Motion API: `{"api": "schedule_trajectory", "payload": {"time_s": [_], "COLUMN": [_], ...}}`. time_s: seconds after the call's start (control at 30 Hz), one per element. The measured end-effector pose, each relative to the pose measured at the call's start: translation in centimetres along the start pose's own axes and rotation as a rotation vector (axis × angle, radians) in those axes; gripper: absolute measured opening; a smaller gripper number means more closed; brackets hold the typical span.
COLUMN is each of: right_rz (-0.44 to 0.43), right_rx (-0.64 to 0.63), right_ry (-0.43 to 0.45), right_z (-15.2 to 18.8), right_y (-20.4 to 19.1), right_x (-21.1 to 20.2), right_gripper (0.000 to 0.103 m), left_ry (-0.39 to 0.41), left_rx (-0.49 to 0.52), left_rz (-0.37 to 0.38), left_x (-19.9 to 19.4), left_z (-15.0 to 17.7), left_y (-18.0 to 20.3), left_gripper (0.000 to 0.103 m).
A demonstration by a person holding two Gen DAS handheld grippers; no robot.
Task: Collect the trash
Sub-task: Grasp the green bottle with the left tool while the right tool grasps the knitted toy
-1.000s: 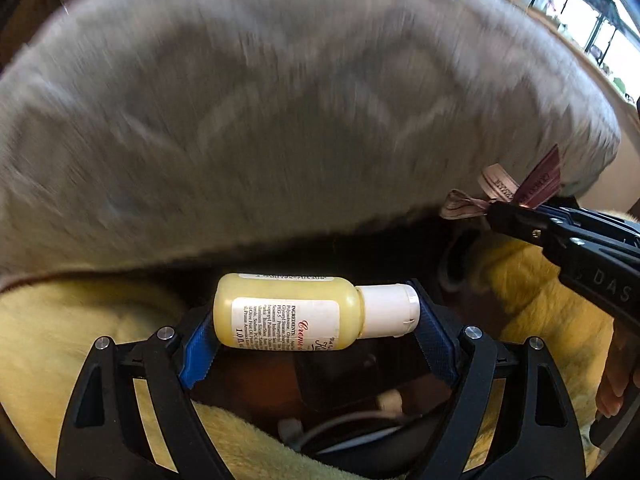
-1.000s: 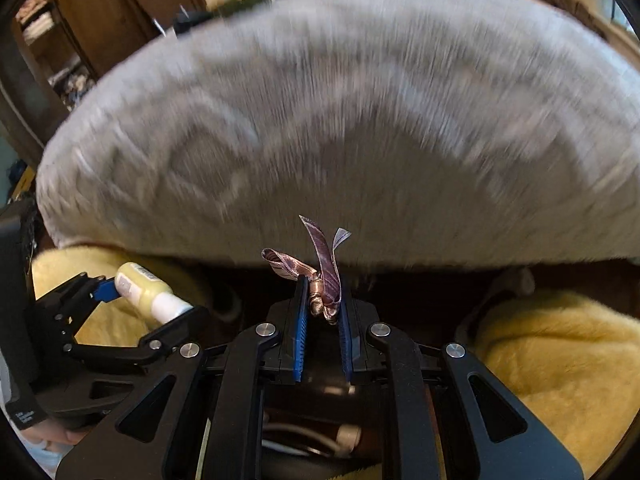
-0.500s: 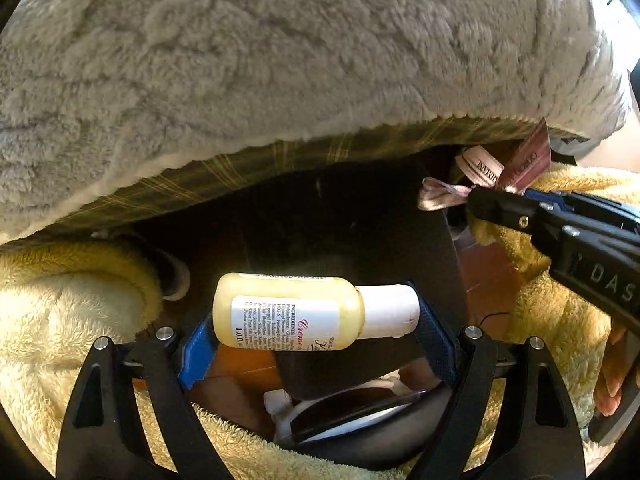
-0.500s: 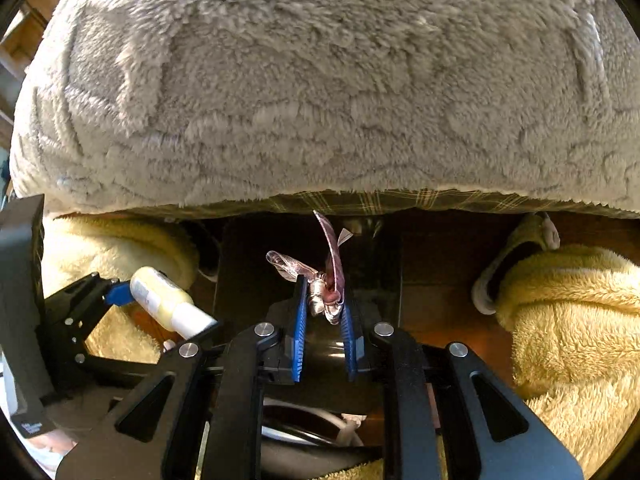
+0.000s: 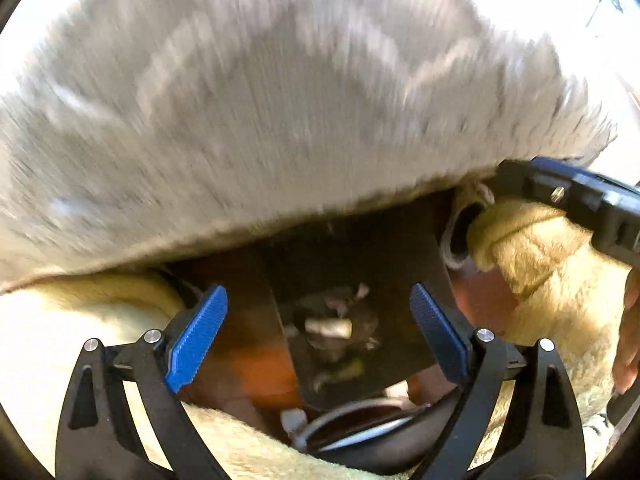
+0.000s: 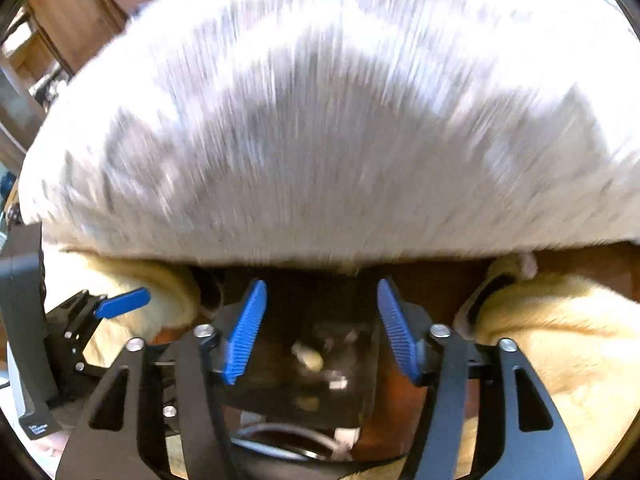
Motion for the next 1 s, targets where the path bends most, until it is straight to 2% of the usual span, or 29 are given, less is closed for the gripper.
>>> {"api": "schedule_trajectory", "payload": {"time_s": [0.03,0.2,0.43,0.57,0.77,1.0], "right_rz": [0.016,0.067,0.110,0.120,0.083,0.067], "right_rx": [0.002,0.028,0.028,0.021,0.017,0.020], "right_ry": [0.053,0.199,0.268,0.300,0.325,0.308], "right_z": [-0.9,-4.3,-9.2,-12.0,-16.7,-20.8], "right_y": [0.2,1.6,3.7,4.0,3.0,2.8], "right_x": [-1.8,-6.9,-8.0,-7.7,-6.9,-5.2], "right_gripper": [0.071,0.074,0.074,0.074,0.074,0.073], "left_ry": [0.023,0.156,0.296,0.341,0.389,0.378], "left_rx": [0.000,0.022,0.017,0.012,-0.045,-0.095], "left_rz": [-0.004,-0.022,-0.040,-0.045,-0.070,-0.068], "left_x": [-1.0,-6.4,-11.1,-11.1,-10.8,-9.2], "left_z": [-0.4,-3.2,-10.1,-13.6,-17.9,-21.6], "left_y": [0.1,0.4,-0.4,-0.5,-1.0,-1.9], "left_gripper": [0.088,0.088,0.088,0.088,0.088,0.088]}}
Point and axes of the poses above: each gripper's, at about its wrist camera, not at the fingertips, and x roughly the way its jaws point, y to its right, z to its underside, the point moved 7 cm from there along x, roughly the way its jaws point, and after that the axes turned 9 degrees about -y, right-handed, at the moved point
